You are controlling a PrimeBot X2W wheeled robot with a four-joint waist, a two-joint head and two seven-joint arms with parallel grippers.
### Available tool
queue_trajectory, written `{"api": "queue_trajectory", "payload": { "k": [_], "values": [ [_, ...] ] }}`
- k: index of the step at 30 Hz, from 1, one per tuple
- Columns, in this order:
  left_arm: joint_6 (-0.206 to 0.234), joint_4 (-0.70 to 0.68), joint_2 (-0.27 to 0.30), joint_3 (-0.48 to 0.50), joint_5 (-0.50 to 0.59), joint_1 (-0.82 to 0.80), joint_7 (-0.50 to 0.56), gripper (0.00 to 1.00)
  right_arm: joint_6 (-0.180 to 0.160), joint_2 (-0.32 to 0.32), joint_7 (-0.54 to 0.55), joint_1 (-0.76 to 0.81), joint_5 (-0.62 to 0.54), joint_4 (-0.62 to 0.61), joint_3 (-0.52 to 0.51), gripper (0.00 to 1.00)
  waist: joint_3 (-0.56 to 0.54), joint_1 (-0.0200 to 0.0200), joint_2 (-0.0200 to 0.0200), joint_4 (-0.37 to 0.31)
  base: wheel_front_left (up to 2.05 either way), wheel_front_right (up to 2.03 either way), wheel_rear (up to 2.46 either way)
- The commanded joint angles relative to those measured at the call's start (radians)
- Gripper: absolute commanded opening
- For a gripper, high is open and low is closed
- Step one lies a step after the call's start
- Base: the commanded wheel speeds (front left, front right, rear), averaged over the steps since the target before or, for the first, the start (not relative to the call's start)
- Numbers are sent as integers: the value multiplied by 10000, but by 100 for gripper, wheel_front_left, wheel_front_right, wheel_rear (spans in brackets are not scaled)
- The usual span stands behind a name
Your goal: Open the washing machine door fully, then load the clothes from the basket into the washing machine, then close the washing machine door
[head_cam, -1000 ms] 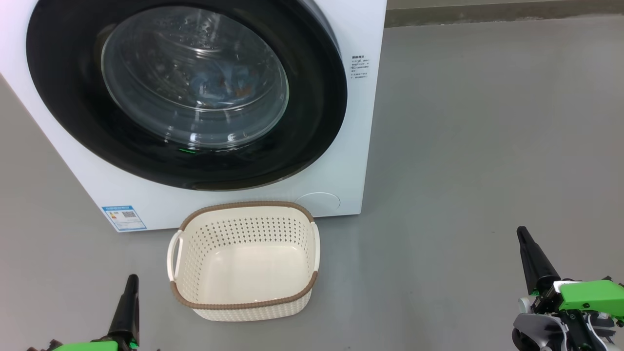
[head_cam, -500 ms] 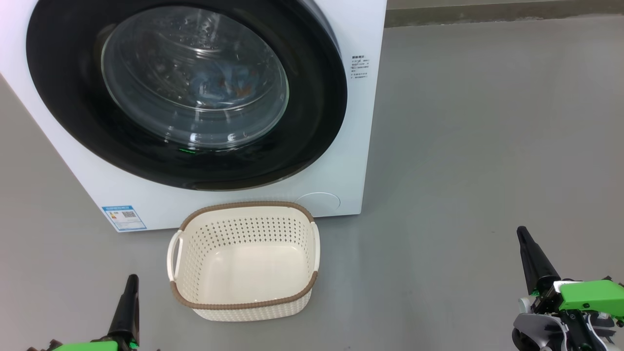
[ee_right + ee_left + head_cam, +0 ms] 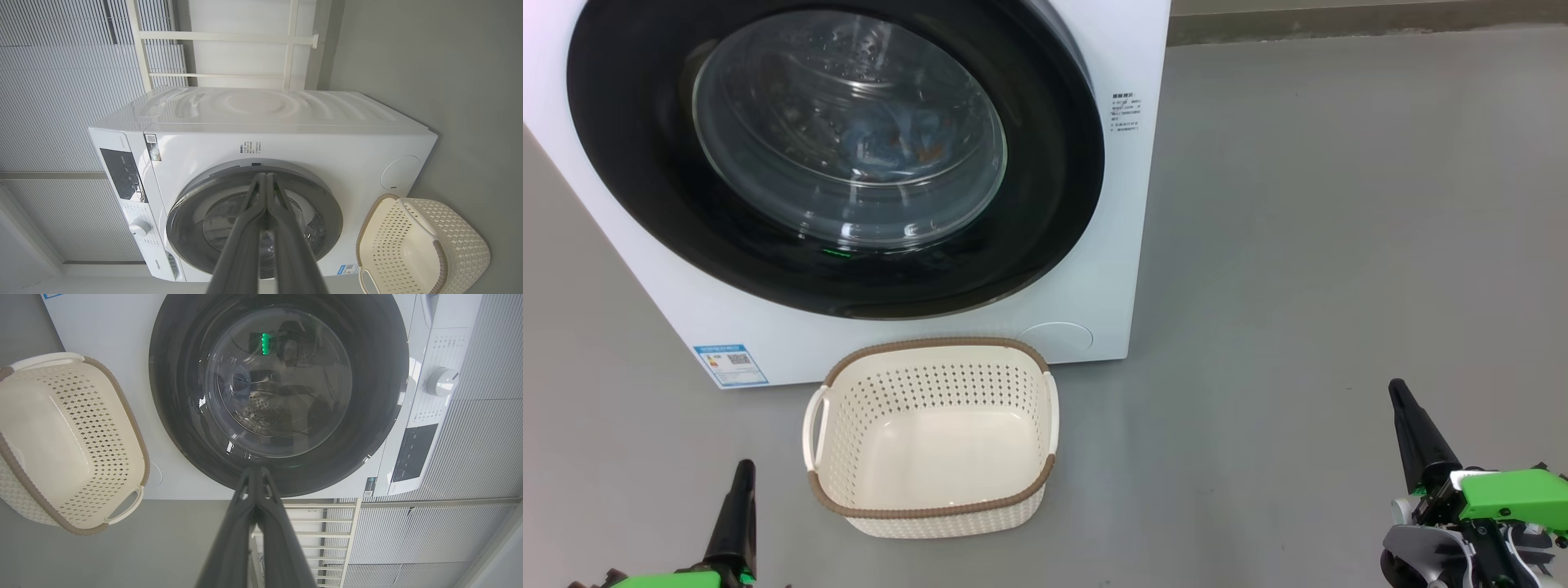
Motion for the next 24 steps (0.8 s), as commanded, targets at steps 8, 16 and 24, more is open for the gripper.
{"api": "queue_trajectory", "payload": {
  "k": [8,16,24],
  "values": [
    [-67,-311,93,319,-81,-420,62,0,4,-76,68,-166,23,-300,172,0,0,0,0,0,0,0,0],
    [-67,-312,93,319,-81,-420,62,0,4,-75,69,-166,21,-299,171,0,0,0,0,0,0,0,0],
    [-67,-312,93,319,-81,-420,62,0,4,-74,71,-166,20,-299,169,0,0,0,0,0,0,0,0]
  ]
}}
